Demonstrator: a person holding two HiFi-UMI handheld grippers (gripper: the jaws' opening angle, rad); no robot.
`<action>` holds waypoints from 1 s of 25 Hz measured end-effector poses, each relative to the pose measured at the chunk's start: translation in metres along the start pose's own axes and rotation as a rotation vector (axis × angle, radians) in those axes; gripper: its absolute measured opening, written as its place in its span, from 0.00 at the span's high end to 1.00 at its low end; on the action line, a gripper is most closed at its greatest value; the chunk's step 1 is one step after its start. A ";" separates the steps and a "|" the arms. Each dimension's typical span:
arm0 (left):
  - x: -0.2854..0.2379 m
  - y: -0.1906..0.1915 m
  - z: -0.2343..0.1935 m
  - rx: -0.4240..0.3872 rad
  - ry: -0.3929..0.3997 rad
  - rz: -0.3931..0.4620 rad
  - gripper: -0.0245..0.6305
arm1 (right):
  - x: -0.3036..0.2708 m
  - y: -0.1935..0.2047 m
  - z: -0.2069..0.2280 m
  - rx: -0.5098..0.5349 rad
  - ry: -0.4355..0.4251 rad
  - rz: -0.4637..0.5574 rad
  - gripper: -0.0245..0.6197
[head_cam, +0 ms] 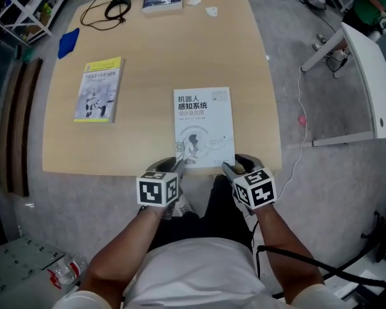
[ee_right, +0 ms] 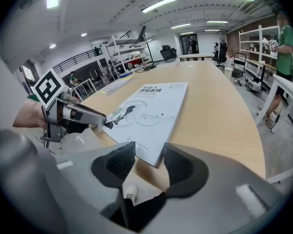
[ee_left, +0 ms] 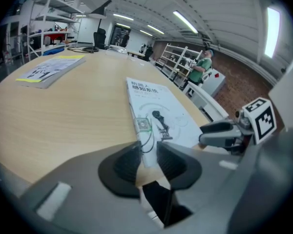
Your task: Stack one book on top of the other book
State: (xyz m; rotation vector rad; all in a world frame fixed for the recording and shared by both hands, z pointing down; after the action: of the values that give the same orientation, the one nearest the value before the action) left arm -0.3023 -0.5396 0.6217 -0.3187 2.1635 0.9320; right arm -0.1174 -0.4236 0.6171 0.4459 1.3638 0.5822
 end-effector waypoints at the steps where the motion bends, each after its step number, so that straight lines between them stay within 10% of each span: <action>1: 0.003 0.004 -0.001 -0.005 0.003 0.000 0.80 | 0.002 0.004 -0.005 0.000 0.001 0.001 0.69; 25: 0.046 0.068 -0.005 -0.044 0.041 0.002 0.80 | 0.023 0.054 -0.067 -0.022 0.041 0.021 0.69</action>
State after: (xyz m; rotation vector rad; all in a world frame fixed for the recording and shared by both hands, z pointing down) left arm -0.3695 -0.4928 0.6260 -0.3604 2.1836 0.9829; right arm -0.1882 -0.3699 0.6214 0.4324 1.3923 0.6260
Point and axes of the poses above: the fingertips, and each gripper's own axes: x backward along the fingers, z to its right, y out of its underside, the point moved 7 cm from there along x, backward along the fingers, and after that the axes turned 5 degrees about y, right-handed, at the moved point
